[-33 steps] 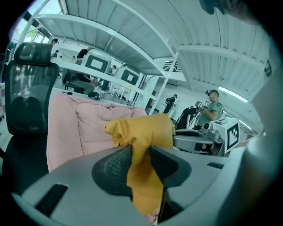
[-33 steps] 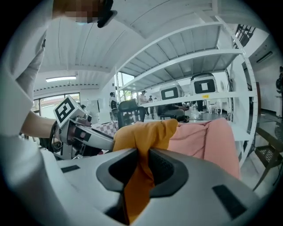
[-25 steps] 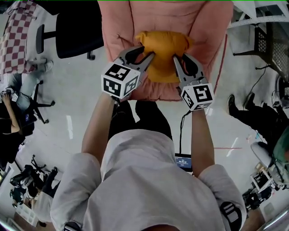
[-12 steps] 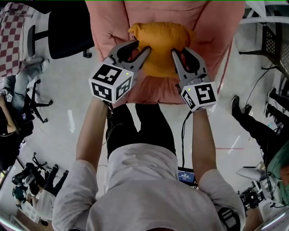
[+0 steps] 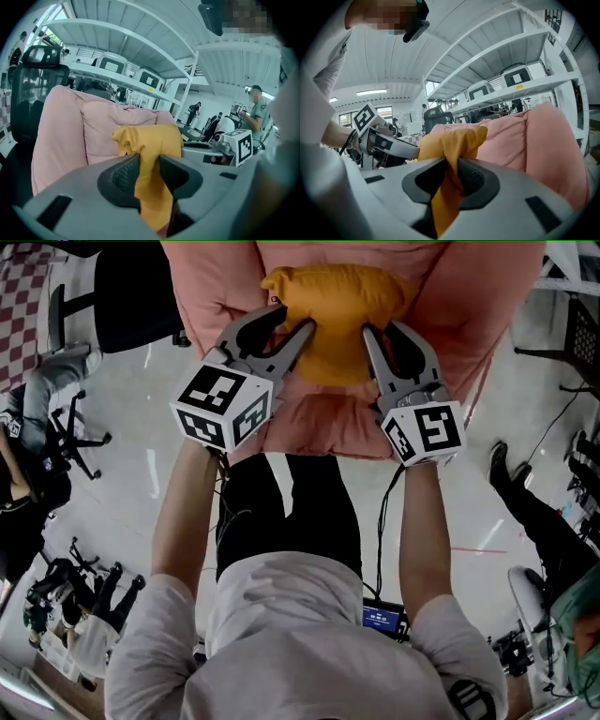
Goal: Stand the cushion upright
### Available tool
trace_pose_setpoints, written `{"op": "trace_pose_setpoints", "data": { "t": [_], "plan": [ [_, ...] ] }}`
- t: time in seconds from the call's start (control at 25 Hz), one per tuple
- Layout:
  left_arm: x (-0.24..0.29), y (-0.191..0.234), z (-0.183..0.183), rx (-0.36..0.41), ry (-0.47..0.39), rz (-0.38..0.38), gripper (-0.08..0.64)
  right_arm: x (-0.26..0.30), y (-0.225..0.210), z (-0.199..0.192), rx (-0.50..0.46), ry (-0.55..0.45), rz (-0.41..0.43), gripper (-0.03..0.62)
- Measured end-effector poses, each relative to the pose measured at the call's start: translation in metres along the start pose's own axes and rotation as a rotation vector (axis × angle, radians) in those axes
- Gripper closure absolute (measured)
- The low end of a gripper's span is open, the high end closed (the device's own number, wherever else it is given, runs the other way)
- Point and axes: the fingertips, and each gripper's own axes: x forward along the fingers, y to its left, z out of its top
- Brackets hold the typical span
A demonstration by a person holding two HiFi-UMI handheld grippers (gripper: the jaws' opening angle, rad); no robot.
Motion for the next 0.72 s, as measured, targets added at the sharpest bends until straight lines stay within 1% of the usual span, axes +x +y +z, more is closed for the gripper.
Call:
{"op": "trace_pose_setpoints", "data": {
  "t": [0.16, 0.28, 0.6, 0.72],
  "plan": [
    [0.011, 0.014, -0.004, 0.028, 0.003, -0.005, 0.416, 0.015, -0.006, -0.01, 0.007, -0.016, -0.009, 0.5],
    [0.021, 0.012, 0.002, 0.049, -0.006, -0.008, 0.416, 0.017, -0.018, -0.007, 0.002, -0.022, -0.013, 0.5],
    [0.054, 0.008, 0.001, 0.007, 0.002, -0.013, 0.416, 0.015, -0.049, -0.017, 0.024, 0.008, -0.023, 0.5],
    [0.062, 0.012, -0.002, 0.01, 0.01, -0.017, 0.416, 0.021, -0.055, -0.021, 0.018, 0.022, -0.019, 0.5]
  ]
}}
